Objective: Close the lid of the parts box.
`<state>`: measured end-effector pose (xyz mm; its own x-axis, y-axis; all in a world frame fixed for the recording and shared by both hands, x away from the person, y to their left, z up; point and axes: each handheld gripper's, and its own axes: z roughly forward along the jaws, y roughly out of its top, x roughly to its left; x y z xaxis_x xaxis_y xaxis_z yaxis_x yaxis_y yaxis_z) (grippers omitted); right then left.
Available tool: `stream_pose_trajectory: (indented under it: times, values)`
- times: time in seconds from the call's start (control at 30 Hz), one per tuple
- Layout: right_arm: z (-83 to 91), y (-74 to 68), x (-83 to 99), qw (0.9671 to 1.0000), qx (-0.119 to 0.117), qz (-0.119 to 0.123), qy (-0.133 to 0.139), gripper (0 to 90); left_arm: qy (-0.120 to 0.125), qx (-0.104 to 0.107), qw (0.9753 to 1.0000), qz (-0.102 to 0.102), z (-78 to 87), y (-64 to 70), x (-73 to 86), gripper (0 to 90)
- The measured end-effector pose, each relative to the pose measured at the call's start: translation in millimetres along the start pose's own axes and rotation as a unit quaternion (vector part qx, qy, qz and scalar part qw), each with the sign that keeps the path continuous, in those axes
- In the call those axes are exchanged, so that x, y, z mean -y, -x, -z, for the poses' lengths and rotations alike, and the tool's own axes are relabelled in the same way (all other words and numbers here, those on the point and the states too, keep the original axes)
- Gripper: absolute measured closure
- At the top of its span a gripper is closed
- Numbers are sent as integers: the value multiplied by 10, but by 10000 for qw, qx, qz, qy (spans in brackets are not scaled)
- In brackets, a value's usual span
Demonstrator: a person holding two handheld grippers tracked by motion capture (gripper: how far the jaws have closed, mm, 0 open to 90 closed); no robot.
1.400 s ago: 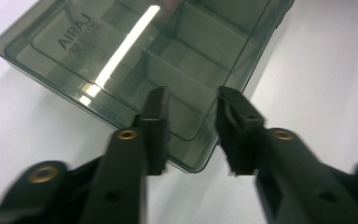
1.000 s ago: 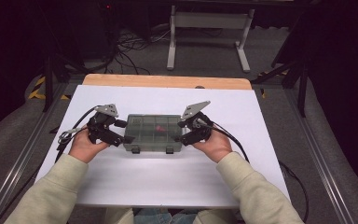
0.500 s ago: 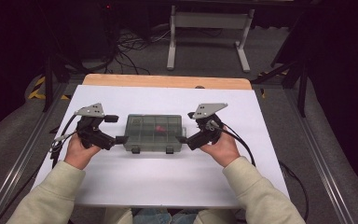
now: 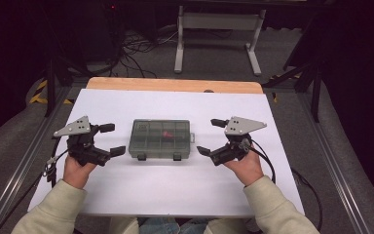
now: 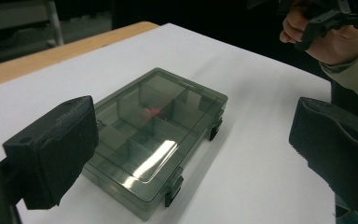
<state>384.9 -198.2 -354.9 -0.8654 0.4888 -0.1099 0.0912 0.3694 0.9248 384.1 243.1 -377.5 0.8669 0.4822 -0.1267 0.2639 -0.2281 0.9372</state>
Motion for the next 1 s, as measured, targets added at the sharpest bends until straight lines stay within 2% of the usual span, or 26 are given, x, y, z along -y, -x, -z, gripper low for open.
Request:
stream_pose_trajectory:
  times: [0.03, 0.07, 0.13, 0.17, 0.23, 0.3, 0.47, 0.6, 0.77, 0.8, 0.93, 1.0]
  values:
    - [23, -6, 17, 10000, 13, 7, 36, 13, 122, -110, 9999, -51, 27, 20, 26, 22]
    - [61, -18, 50, 9999, 55, 24, 115, 13, 344, -243, 9991, -68, 51, 41, 70, 22]
    - [135, -30, 120, 9997, 116, 33, 211, 13, 597, -266, 9979, -19, 74, 45, 137, 23]
    - [163, -29, 152, 9996, 128, 8, 259, 10, 623, -246, 9978, 17, 80, 46, 158, 23]
    - [212, -22, 209, 9993, 190, -48, 328, 9, 536, -266, 9982, 20, 88, 62, 198, 24]
    - [263, -10, 278, 9989, 216, -114, 394, 9, 465, -329, 9983, -86, 99, 93, 241, 24]
    - [385, -3, 456, 9977, 357, -185, 544, 5, 503, -416, 9977, -183, 159, 123, 364, 22]
    - [483, -9, 621, 9963, 423, -222, 717, 4, 602, -550, 9966, -142, 221, 123, 469, 22]
    - [560, -30, 743, 9952, 521, -215, 804, 4, 687, -747, 9948, -59, 284, 119, 582, 18]
    - [602, -45, 819, 9942, 567, -256, 872, 4, 703, -787, 9944, -45, 292, 118, 614, 16]
    - [643, -75, 937, 9938, 693, -188, 849, 4, 651, -862, 9941, 74, 326, 95, 726, 16]
    - [644, -87, 1019, 9941, 721, -250, 776, 4, 658, -856, 9941, 128, 337, 86, 752, 16]
